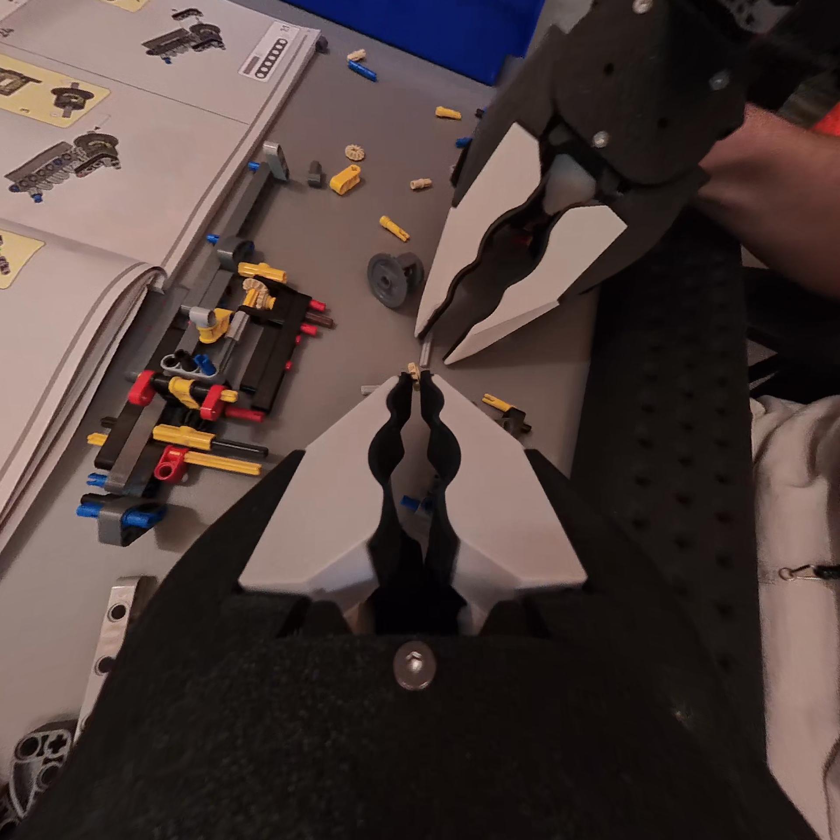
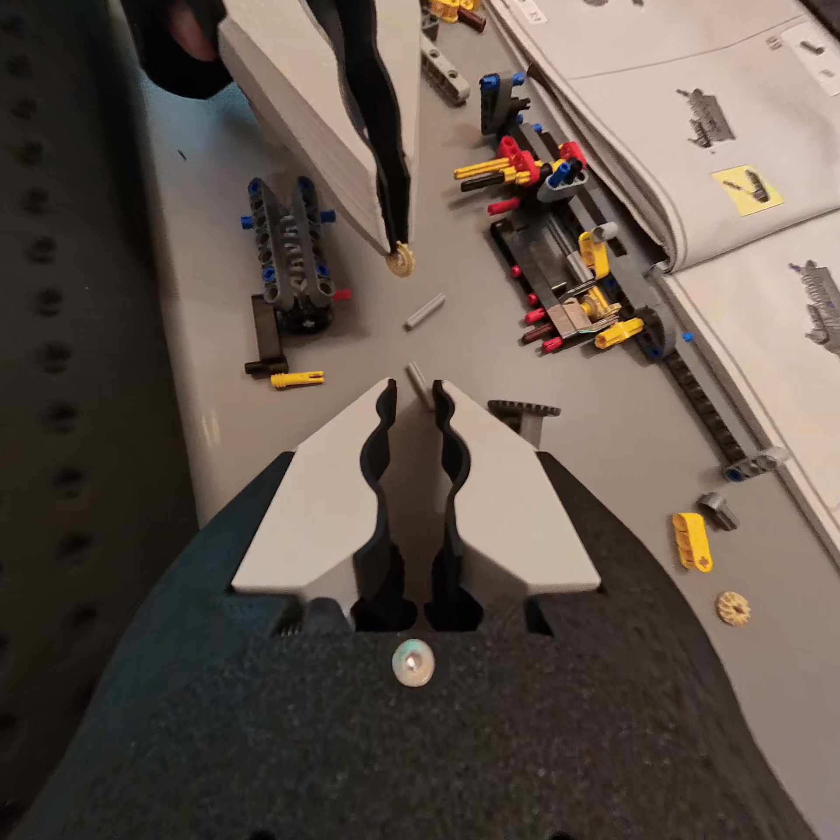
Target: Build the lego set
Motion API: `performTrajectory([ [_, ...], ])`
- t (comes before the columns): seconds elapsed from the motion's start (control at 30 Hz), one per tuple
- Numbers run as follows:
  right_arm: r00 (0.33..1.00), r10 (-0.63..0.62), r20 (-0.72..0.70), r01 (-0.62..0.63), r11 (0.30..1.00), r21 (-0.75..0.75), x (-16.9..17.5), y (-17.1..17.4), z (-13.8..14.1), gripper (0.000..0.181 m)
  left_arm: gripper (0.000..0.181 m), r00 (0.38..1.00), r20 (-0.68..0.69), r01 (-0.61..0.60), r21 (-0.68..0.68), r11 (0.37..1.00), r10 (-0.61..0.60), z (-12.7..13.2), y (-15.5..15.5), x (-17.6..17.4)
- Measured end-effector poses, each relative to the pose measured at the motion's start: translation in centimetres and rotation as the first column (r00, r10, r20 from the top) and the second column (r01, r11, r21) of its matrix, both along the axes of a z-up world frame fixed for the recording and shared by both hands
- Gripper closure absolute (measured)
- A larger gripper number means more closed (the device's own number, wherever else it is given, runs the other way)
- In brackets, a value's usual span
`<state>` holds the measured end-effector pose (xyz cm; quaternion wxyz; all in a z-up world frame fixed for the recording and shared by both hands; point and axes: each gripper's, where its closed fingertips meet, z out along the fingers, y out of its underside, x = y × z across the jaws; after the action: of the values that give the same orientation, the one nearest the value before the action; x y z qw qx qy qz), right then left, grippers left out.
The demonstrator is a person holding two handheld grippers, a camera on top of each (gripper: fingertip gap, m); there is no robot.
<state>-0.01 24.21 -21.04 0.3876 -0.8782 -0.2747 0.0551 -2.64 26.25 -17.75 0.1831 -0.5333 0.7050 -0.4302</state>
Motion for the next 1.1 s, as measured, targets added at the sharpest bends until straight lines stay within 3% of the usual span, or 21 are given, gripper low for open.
performTrajectory([
  [0.1, 0.999, 0.012, -0.039, -0.014, 0.999, -0.045, -0.1, -0.3, -0.2, 0.17, 0.178, 1.0, -0.001, 0.009, 0.011, 1.0, -0.009, 0.0, 0.0, 0.1],
  [0.27, 0.995, 0.028, 0.093, -0.022, 0.998, -0.066, -0.1, -0.5, -0.2, 0.177, 0.178, 1.0, 0.016, 0.008, 0.063, 0.998, -0.009, 0.0, 0.0, 0.4],
  [0.4, 1.0, -0.007, 0.03, 0.009, 0.996, -0.084, 0.3, -1.0, -0.1, 0.178, 0.179, 0.999, 0.048, 0.003, 0.075, 0.997, -0.007, 0.8, -0.6, 0.9],
  [0.53, 0.993, -0.118, -0.025, 0.117, 0.993, -0.005, 4.0, -2.3, 2.0, 0.178, 0.178, 0.997, 0.075, -0.023, 0.105, 0.994, 0.016, 1.5, -1.4, 1.9],
  [0.63, 0.982, -0.184, -0.029, 0.184, 0.983, -0.012, 6.7, -3.3, 2.1, 0.178, 0.178, 0.996, 0.075, -0.053, 0.131, 0.99, 0.043, 1.4, -2.1, 3.0],
  [1.1, 0.991, -0.112, -0.07, 0.11, 0.994, -0.022, 5.8, -2.1, 0.9, 0.178, 0.179, 0.973, -0.05, -0.199, 0.323, 0.925, 0.227, -0.9, -3.2, 5.9],
])
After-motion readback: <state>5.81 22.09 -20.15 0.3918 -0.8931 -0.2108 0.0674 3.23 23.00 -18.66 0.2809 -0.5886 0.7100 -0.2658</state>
